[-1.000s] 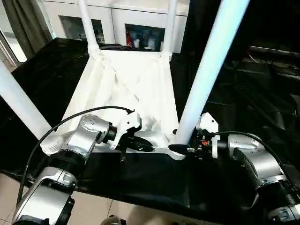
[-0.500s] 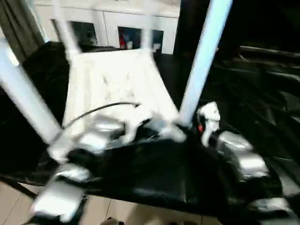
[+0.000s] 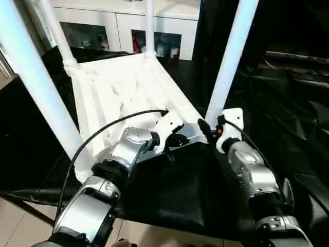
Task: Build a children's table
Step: Rotate leg to tighten
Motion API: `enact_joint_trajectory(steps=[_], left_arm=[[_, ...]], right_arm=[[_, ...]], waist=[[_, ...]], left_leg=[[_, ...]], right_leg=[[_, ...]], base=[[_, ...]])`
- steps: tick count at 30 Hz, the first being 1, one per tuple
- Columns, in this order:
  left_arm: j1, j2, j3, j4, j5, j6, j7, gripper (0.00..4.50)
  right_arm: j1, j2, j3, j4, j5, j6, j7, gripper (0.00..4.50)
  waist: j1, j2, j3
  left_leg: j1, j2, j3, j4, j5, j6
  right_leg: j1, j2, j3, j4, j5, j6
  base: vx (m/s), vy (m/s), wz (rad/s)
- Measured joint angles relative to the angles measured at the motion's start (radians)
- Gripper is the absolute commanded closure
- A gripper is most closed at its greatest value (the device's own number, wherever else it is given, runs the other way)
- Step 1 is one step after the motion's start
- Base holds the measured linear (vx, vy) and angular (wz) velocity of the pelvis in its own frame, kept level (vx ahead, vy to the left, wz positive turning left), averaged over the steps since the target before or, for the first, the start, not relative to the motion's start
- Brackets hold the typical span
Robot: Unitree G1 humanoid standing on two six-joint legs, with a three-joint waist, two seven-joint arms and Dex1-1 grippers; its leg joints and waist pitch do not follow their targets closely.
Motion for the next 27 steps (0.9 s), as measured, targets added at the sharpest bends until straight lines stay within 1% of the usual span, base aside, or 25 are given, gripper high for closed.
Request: enact_joint_trajectory(steps=[2, 7, 10, 12, 13, 18, 19, 22, 23, 24, 27], left_arm=[[0.009, 0.034, -0.002, -0.017, -0.001, -0.010, -0.057, 4.50], [0.039, 0.120, -0.008, -0.059, -0.033, -0.044, -0.229, 4.50], [0.068, 0.178, -0.012, -0.099, -0.060, -0.044, -0.347, 4.50], [0.076, 0.207, -0.019, -0.111, -0.072, -0.043, -0.408, 4.50], [0.077, 0.216, -0.021, -0.111, -0.075, -0.043, -0.432, 4.50], [0.088, 0.249, -0.027, -0.133, -0.079, -0.037, -0.511, 4.50], [0.090, 0.252, -0.027, -0.134, -0.081, -0.037, -0.516, 4.50], [0.097, 0.260, -0.027, -0.143, -0.087, -0.033, -0.527, 4.50], [0.097, 0.261, -0.027, -0.144, -0.087, -0.032, -0.529, 4.50], [0.097, 0.261, -0.027, -0.146, -0.088, -0.030, -0.530, 4.50], [0.098, 0.262, -0.027, -0.148, -0.090, -0.022, -0.533, 4.50]], right_arm=[[0.008, -0.051, 0.036, -0.018, 0.005, 0.013, 0.107, 1.05], [0.047, -0.172, 0.114, -0.092, 0.022, 0.015, 0.362, 1.05], [0.067, -0.232, 0.160, -0.141, 0.031, 0.014, 0.501, 1.05], [0.076, -0.254, 0.178, -0.161, 0.045, 0.015, 0.566, 1.05], [0.076, -0.258, 0.189, -0.165, 0.050, 0.016, 0.590, 1.05], [0.078, -0.286, 0.214, -0.175, 0.065, 0.018, 0.687, 1.05], [0.078, -0.288, 0.216, -0.176, 0.065, 0.018, 0.695, 1.31], [0.078, -0.290, 0.219, -0.177, 0.066, 0.021, 0.704, 1.31], [0.078, -0.290, 0.219, -0.178, 0.067, 0.022, 0.707, 1.53], [0.078, -0.290, 0.219, -0.178, 0.069, 0.023, 0.709, 1.65], [0.079, -0.290, 0.219, -0.178, 0.078, 0.027, 0.711, 1.74]], waist=[[0.000, 0.000, 0.000], [-0.001, 0.000, 0.000], [0.002, 0.000, 0.001], [0.004, -0.001, 0.002], [0.008, -0.001, 0.002], [0.022, -0.003, 0.004], [0.023, -0.003, 0.004], [0.023, -0.004, 0.004], [0.024, -0.004, 0.004], [0.024, -0.004, 0.004], [0.025, -0.004, 0.004]], left_leg=[[0.000, 0.000, 0.000, -0.002, 0.000, 0.000], [-0.002, 0.001, 0.000, -0.006, 0.000, 0.000], [-0.004, 0.002, 0.000, -0.006, 0.000, 0.000], [-0.004, 0.002, 0.000, -0.006, 0.000, 0.000], [-0.005, 0.002, 0.000, -0.005, 0.000, 0.000], [-0.007, 0.002, 0.000, -0.002, -0.001, 0.000], [-0.007, 0.002, 0.000, -0.002, -0.001, 0.000], [-0.007, 0.002, 0.000, -0.002, -0.001, 0.000], [-0.007, 0.002, 0.000, -0.002, -0.001, 0.000], [-0.007, 0.003, 0.000, -0.002, -0.001, 0.000], [-0.007, 0.003, 0.000, -0.002, -0.001, 0.000]], right_leg=[[0.000, 0.000, -0.001, 0.000, 0.001, -0.002], [-0.005, 0.001, -0.003, 0.000, 0.000, 0.000], [-0.006, 0.001, -0.004, 0.000, -0.001, 0.000], [-0.006, 0.001, -0.004, 0.000, -0.001, 0.000], [-0.006, 0.001, -0.004, 0.000, -0.001, 0.000], [-0.006, 0.000, -0.003, 0.000, 0.000, -0.002], [-0.006, 0.000, -0.003, 0.000, 0.000, -0.002], [-0.006, 0.000, -0.003, 0.001, 0.000, -0.002], [-0.006, 0.000, -0.003, 0.001, 0.000, -0.002], [-0.006, 0.000, -0.004, 0.001, 0.000, -0.002], [-0.006, 0.000, -0.004, 0.001, 0.000, -0.002]], base=[[0.000, 0.000, 0.00], [0.000, 0.000, 0.00], [0.000, 0.000, 0.00], [0.000, 0.000, 0.00], [0.000, 0.000, 0.00], [0.000, 0.000, 0.00], [0.000, 0.000, 0.00], [0.000, 0.000, 0.00], [0.000, 0.000, 0.00], [0.000, 0.000, 0.00], [0.000, 0.000, 0.00]])
